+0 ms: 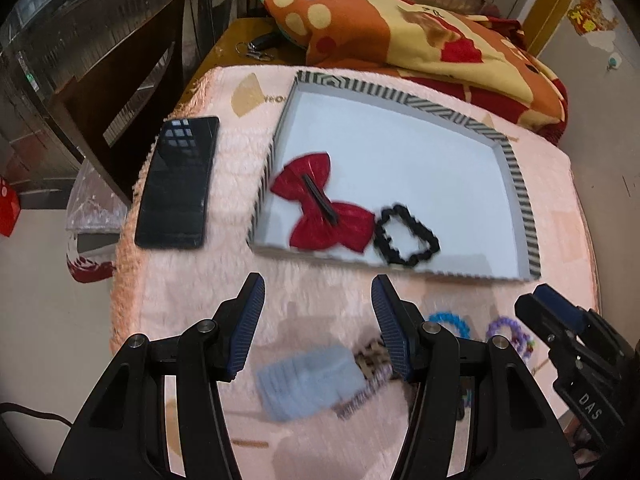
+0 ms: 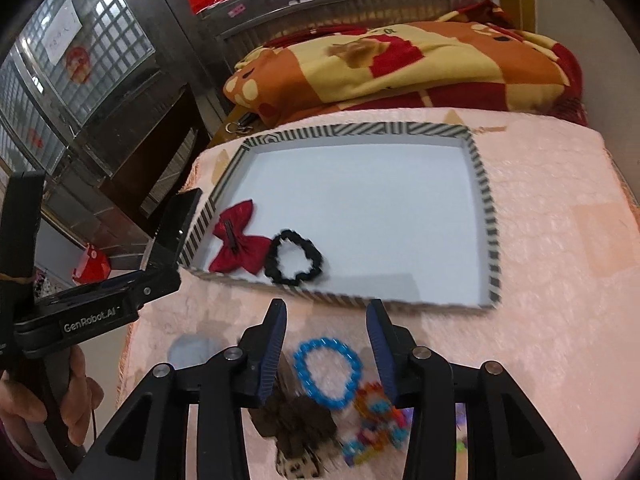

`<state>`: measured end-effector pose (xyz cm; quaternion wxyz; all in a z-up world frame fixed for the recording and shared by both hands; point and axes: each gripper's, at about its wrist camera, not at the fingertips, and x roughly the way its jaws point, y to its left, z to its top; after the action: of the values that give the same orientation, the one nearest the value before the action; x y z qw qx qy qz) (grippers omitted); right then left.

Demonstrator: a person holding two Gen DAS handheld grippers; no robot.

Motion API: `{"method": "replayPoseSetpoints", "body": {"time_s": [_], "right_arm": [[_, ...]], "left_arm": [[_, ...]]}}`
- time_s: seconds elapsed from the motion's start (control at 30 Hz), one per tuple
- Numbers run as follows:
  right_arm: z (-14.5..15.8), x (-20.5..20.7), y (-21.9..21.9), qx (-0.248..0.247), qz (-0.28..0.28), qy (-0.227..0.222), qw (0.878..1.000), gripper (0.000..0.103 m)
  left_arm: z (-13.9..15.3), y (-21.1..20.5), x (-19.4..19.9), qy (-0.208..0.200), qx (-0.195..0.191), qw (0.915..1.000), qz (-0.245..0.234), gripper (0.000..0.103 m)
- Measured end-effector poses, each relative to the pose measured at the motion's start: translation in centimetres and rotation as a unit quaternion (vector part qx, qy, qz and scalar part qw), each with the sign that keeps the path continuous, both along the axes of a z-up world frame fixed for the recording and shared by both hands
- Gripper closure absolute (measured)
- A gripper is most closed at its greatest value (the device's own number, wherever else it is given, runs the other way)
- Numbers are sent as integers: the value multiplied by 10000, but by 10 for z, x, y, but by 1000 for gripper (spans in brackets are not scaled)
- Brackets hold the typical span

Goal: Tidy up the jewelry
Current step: 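Move both tools back over the remaining accessories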

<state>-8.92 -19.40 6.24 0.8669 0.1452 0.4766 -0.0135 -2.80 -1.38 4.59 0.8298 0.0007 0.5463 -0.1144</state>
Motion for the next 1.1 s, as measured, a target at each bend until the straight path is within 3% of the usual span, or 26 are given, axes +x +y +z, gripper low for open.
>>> {"method": "replayPoseSetpoints", "body": {"time_s": [0.5, 0.97, 1.1], "right_arm": [[-1, -54, -20, -148, -223, 120, 9996, 63], [-9, -74, -29, -118, -299, 277, 9991, 62], [-12, -81, -33, -151, -280, 322, 9990, 54]], "left_arm": [[-2, -4, -50, 113, -45, 9999, 55, 48], [-6, 6, -70, 234, -50, 9996, 133, 48], [-6, 20, -72, 275, -131, 9992, 245, 48]]}}
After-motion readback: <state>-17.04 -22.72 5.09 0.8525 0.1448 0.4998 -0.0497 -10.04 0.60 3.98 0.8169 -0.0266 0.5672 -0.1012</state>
